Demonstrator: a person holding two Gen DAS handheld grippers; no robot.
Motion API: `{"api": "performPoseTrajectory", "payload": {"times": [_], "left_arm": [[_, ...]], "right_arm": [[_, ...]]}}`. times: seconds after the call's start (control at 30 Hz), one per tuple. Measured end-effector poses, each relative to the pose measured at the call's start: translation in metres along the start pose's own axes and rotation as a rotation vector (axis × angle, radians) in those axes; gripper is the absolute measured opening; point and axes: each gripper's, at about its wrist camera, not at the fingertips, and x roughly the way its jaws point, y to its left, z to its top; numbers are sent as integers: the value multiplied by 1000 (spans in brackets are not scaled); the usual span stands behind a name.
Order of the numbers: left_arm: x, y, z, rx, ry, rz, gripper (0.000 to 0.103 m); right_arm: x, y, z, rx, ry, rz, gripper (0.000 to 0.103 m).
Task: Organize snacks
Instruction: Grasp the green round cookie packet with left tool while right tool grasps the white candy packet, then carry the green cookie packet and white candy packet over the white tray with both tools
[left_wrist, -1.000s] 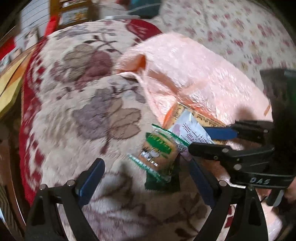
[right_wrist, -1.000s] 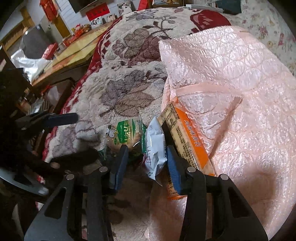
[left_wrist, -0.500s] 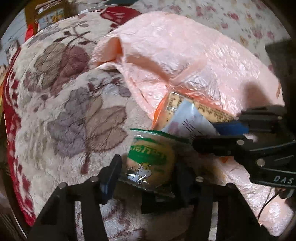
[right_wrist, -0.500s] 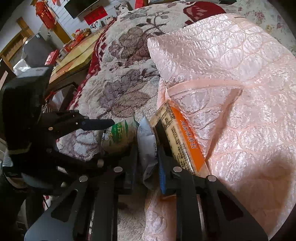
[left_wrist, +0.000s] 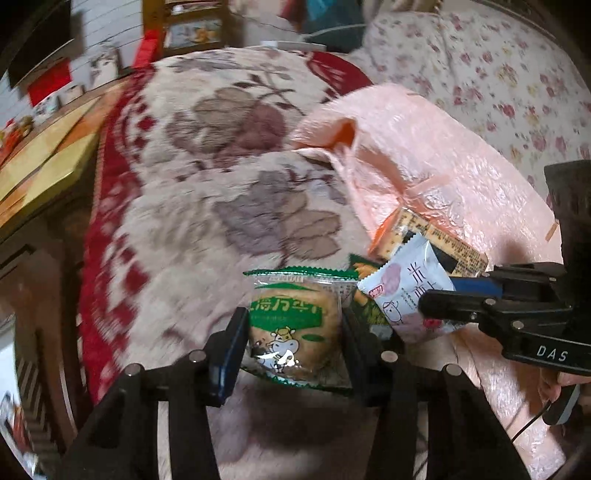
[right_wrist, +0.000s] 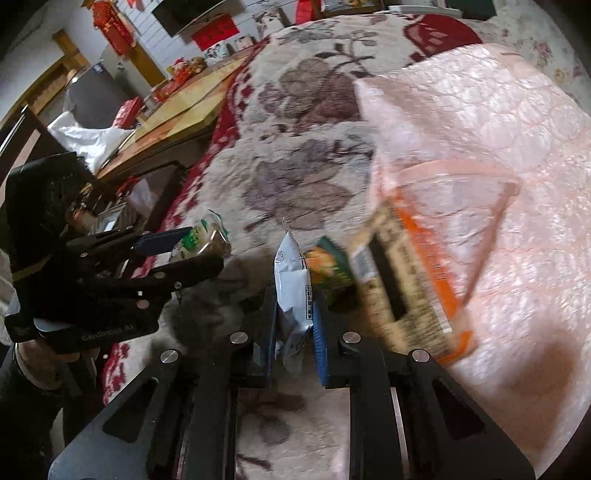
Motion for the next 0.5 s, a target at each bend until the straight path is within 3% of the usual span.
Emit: {"api": "performPoseTrajectory", "payload": {"times": [0.5], "left_arm": [[-66, 53, -71, -188, -42, 148, 51]], "right_arm": [[12, 92, -12, -127, 36, 75, 16]]}}
